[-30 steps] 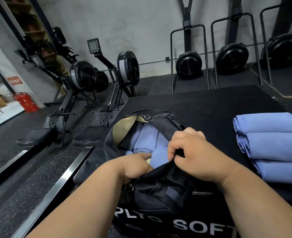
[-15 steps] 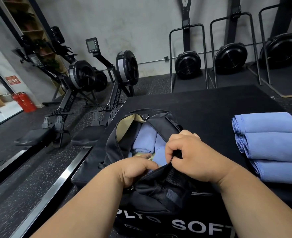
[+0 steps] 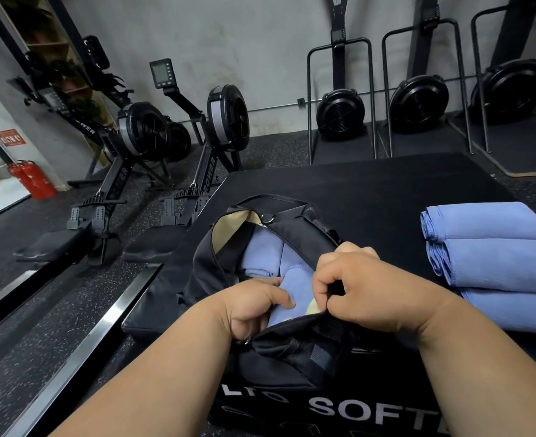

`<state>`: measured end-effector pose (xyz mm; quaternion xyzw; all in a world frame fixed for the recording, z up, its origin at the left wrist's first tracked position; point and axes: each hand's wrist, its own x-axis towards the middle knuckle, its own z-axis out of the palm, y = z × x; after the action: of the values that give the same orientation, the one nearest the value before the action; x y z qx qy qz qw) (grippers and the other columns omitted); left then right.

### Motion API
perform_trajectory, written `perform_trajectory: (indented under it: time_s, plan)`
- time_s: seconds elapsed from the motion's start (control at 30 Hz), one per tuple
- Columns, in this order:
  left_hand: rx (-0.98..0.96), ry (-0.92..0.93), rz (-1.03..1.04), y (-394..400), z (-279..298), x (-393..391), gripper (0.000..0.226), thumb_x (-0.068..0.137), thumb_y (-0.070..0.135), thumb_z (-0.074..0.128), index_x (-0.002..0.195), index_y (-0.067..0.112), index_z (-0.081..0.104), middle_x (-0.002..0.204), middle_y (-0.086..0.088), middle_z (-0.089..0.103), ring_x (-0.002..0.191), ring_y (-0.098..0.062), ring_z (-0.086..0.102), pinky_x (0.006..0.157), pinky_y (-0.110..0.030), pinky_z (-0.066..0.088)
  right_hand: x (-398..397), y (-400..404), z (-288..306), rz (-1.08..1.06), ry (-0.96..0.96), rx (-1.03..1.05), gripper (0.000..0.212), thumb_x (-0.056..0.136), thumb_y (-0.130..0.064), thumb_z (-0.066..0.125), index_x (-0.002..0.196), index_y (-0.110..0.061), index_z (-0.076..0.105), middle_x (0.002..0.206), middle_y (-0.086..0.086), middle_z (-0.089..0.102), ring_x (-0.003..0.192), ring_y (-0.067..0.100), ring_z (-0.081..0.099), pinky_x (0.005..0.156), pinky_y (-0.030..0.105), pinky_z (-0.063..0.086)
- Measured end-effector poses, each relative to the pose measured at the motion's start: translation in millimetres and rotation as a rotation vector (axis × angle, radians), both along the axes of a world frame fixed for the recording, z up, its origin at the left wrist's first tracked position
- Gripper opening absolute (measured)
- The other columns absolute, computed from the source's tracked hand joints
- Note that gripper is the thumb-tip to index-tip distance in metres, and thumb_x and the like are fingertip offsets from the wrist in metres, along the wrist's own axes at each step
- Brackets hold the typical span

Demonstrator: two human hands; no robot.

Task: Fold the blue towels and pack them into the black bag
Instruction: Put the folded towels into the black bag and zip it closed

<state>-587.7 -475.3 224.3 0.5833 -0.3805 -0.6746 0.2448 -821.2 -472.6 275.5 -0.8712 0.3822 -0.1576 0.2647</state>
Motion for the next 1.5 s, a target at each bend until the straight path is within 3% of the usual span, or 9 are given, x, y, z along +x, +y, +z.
perform_trajectory:
  time_s: [0.2, 0.33, 0.5, 0.7, 0.9, 1.03, 1.17, 1.23, 1.5]
  plan:
    - [-0.007, 0.163, 0.079, -0.3, -10.8, -3.1, 0.056, 0.091, -0.009, 0.057, 0.139, 0.021, 0.054, 0.122, -0.009, 0.073, 0.086, -0.025, 0.074, 0.072, -0.035, 0.062, 3.0, 0.1, 0.7, -0.076, -0.037, 0.107, 0.024, 0.088, -0.019, 0.052, 0.089, -0.036, 0.069, 0.114, -0.018, 0.057, 0.118, 0.001, 0.033, 0.098, 0.025, 0.038]
    - [-0.024, 0.199, 0.083, 1.5, -13.5, -4.7, 0.070, 0.078, -0.004, 0.062, 0.144, 0.017, 0.050, 0.117, -0.010, 0.071, 0.085, -0.026, 0.072, 0.071, -0.034, 0.059, 2.2, -0.3, 1.7, -0.099, 0.009, 0.128, 0.019, 0.088, -0.017, 0.048, 0.091, -0.026, 0.065, 0.102, -0.007, 0.059, 0.110, 0.004, 0.036, 0.091, 0.027, 0.044]
    - [-0.041, 0.326, 0.110, 1.0, -16.4, -11.2, 0.068, 0.074, -0.005, 0.058, 0.140, 0.011, 0.057, 0.122, -0.020, 0.067, 0.108, -0.037, 0.065, 0.099, -0.050, 0.050, 1.3, -4.2, 6.2, -0.081, -0.122, 0.136, 0.009, 0.082, -0.018, 0.044, 0.081, -0.015, 0.053, 0.064, -0.003, 0.044, 0.072, 0.009, 0.036, 0.082, 0.024, 0.032]
    - [-0.001, 0.275, 0.073, 0.8, -14.5, -16.1, 0.063, 0.065, -0.002, 0.064, 0.122, 0.022, 0.054, 0.107, -0.016, 0.054, 0.085, -0.029, 0.059, 0.072, -0.036, 0.049, -0.5, -7.5, -0.1, -0.087, -0.139, 0.118, 0.016, 0.083, -0.005, 0.047, 0.078, -0.018, 0.053, 0.066, -0.003, 0.048, 0.070, 0.009, 0.038, 0.075, 0.020, 0.030]
    - [-0.014, 0.286, -0.036, 3.6, -13.3, -21.1, 0.087, 0.060, -0.004, 0.064, 0.146, 0.004, 0.052, 0.117, -0.022, 0.063, 0.098, -0.035, 0.064, 0.080, -0.038, 0.057, 0.3, -6.2, 2.4, -0.072, -0.146, 0.109, 0.009, 0.076, -0.024, 0.042, 0.075, -0.019, 0.049, 0.065, -0.003, 0.045, 0.077, 0.023, 0.042, 0.085, 0.021, 0.030]
    - [-0.037, 0.286, -0.049, 6.2, -13.8, -17.1, 0.074, 0.066, -0.011, 0.056, 0.140, -0.002, 0.055, 0.111, -0.023, 0.066, 0.089, -0.032, 0.070, 0.068, -0.033, 0.060, 0.3, -6.5, -0.8, -0.068, -0.127, 0.103, 0.008, 0.083, -0.014, 0.049, 0.076, -0.016, 0.052, 0.072, 0.010, 0.050, 0.073, 0.018, 0.040, 0.075, 0.019, 0.029]
    - [-0.033, 0.253, -0.041, 8.8, -14.1, -18.4, 0.055, 0.081, -0.020, 0.041, 0.126, 0.003, 0.063, 0.093, -0.016, 0.071, 0.075, -0.026, 0.072, 0.058, -0.029, 0.058, -3.0, -4.7, 0.5, -0.048, -0.091, 0.127, 0.011, 0.083, -0.008, 0.049, 0.076, -0.014, 0.053, 0.068, -0.003, 0.045, 0.068, 0.007, 0.035, 0.071, 0.017, 0.030]
    - [-0.030, 0.234, -0.012, 7.6, -16.7, -18.8, 0.063, 0.078, -0.017, 0.047, 0.136, 0.005, 0.060, 0.101, -0.016, 0.072, 0.082, -0.027, 0.072, 0.066, -0.032, 0.060, -5.1, -2.8, 2.6, -0.035, -0.064, 0.142, 0.010, 0.085, -0.008, 0.049, 0.076, -0.012, 0.053, 0.068, -0.005, 0.044, 0.065, 0.007, 0.035, 0.065, 0.012, 0.030]
    - [-0.024, 0.258, 0.029, 6.3, -17.5, -23.4, 0.080, 0.072, -0.010, 0.057, 0.149, 0.009, 0.050, 0.126, -0.021, 0.066, 0.103, -0.034, 0.069, 0.082, -0.039, 0.062, -10.3, -5.6, -1.1, -0.062, 0.064, 0.163, 0.014, 0.084, -0.014, 0.049, 0.072, -0.020, 0.054, 0.062, -0.012, 0.046, 0.065, 0.008, 0.038, 0.089, 0.026, 0.046]
